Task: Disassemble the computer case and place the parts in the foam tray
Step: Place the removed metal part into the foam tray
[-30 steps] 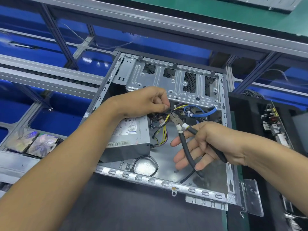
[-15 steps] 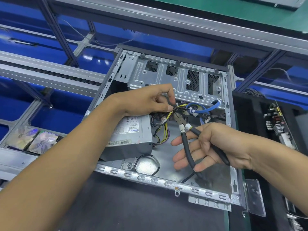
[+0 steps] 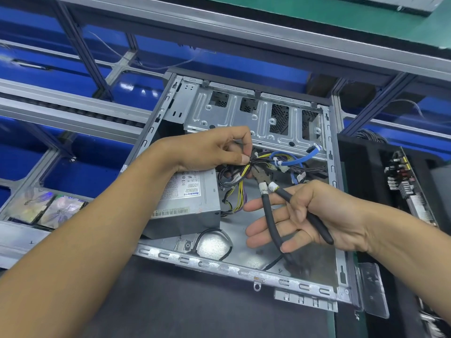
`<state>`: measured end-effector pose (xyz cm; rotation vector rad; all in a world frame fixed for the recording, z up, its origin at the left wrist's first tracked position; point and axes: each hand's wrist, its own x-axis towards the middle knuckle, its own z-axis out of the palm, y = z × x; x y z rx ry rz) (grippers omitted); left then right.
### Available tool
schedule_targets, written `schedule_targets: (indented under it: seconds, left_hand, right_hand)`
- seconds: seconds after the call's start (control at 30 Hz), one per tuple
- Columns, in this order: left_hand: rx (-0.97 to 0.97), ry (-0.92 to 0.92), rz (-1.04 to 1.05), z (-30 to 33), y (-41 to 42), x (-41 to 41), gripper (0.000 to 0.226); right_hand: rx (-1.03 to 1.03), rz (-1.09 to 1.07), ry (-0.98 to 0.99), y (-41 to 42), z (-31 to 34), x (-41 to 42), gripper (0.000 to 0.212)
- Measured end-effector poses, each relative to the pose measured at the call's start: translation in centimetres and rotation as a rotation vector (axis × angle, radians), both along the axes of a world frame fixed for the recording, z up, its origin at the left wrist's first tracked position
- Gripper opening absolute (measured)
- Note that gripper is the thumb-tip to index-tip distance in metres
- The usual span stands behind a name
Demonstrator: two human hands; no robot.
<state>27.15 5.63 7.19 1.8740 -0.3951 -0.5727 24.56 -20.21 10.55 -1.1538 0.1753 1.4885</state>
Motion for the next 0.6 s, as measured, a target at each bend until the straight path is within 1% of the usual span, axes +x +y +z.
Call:
schedule_targets:
  seconds: [0.37, 0.6]
  left_hand:
    - [0.004, 0.001, -0.004, -0.30, 0.15, 0.26, 0.009]
    - [0.017, 0.002, 0.007, -0.29, 0.15, 0.21, 0.009]
  right_hand:
    - [0.043, 0.022, 0.040, 0.16, -0.05, 0.34, 0.069]
    - [0.094, -0.032, 0.088, 0.49, -0.32, 0.28, 0.077]
